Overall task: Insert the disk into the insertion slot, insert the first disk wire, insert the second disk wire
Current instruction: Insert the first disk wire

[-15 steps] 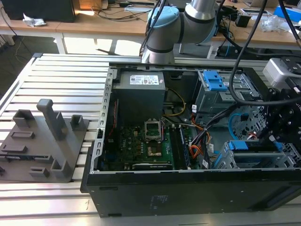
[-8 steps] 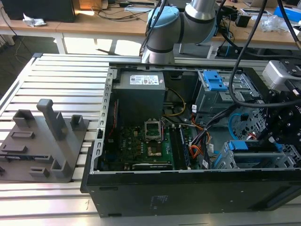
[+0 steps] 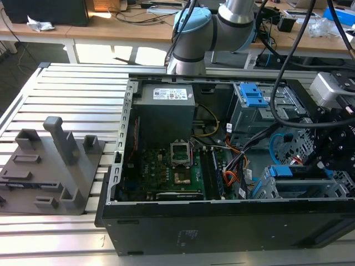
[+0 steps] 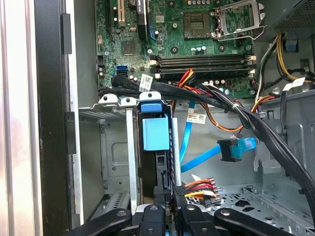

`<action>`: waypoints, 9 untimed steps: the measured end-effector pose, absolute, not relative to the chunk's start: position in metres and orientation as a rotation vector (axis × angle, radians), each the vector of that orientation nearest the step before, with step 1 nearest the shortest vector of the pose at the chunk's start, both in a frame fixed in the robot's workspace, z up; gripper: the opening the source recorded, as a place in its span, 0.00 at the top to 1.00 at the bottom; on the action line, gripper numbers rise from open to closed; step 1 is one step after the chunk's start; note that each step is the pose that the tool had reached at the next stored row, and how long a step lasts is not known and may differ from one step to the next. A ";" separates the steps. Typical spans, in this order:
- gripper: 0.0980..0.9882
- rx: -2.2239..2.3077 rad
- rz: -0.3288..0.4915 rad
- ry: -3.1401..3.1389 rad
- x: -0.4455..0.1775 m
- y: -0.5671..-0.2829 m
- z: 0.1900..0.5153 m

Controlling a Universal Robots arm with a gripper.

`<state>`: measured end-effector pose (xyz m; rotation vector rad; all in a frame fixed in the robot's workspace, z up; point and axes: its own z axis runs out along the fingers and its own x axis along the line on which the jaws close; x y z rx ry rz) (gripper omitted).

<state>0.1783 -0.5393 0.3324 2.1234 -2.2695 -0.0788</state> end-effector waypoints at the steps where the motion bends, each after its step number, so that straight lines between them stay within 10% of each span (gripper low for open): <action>1: 0.90 2.123 -0.079 -2.269 0.178 -0.539 0.332; 9: 0.81 2.124 -0.079 -2.269 0.178 -0.539 0.341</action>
